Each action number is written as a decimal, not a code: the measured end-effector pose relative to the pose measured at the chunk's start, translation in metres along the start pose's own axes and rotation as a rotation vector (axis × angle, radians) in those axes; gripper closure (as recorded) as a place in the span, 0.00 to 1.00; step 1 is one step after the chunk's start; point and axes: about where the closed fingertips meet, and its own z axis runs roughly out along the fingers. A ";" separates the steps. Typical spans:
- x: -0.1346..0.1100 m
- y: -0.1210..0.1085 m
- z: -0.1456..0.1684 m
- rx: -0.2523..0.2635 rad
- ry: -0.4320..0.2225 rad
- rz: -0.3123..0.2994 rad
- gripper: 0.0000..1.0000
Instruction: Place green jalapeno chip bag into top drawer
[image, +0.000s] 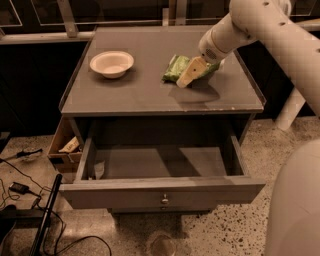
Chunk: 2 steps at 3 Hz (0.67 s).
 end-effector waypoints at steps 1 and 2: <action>0.004 -0.011 0.019 0.029 0.016 0.033 0.00; 0.005 -0.019 0.035 0.033 0.026 0.081 0.00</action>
Offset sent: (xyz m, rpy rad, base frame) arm 0.0515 -0.0023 -0.0282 0.0322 0.0383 -0.1448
